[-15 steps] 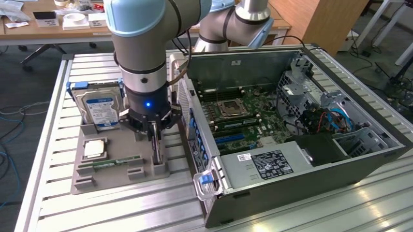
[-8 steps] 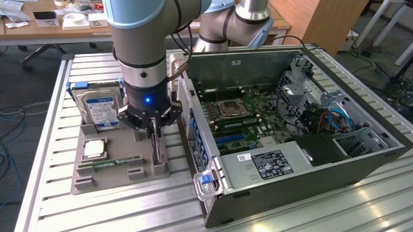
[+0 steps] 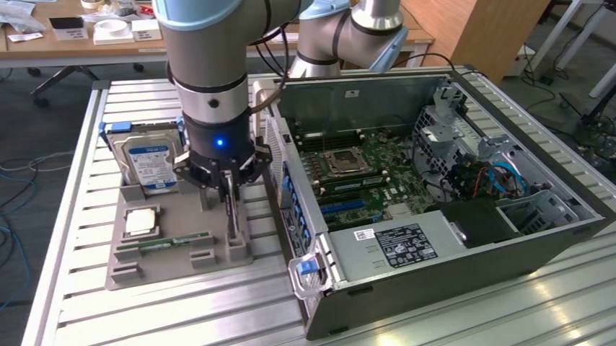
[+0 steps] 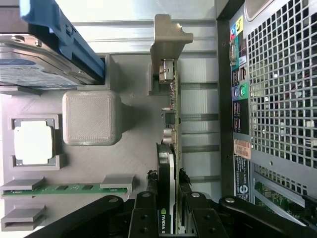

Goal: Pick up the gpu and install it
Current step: 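Pick up the gpu and move the gpu toward the slot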

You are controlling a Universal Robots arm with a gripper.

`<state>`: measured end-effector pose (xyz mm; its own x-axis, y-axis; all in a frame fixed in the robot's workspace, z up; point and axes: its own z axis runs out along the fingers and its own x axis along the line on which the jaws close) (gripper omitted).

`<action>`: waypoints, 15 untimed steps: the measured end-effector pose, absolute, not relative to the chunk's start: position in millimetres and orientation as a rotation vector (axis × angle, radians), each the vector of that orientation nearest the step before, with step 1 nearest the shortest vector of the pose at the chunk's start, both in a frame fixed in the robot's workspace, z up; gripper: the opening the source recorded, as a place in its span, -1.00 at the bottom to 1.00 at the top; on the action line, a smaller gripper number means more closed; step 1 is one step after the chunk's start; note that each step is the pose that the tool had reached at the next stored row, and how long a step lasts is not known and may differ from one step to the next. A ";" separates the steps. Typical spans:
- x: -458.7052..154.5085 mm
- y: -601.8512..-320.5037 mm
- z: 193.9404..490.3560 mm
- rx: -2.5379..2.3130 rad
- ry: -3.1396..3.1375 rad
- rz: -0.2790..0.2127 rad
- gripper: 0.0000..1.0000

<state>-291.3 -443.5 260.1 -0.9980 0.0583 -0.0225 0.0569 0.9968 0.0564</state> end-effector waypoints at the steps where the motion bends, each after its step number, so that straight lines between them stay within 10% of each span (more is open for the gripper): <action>1: -291.3 -443.5 261.7 0.088 3.115 0.087 -0.47; 15: -291.3 -443.5 287.8 0.083 3.115 0.087 -0.47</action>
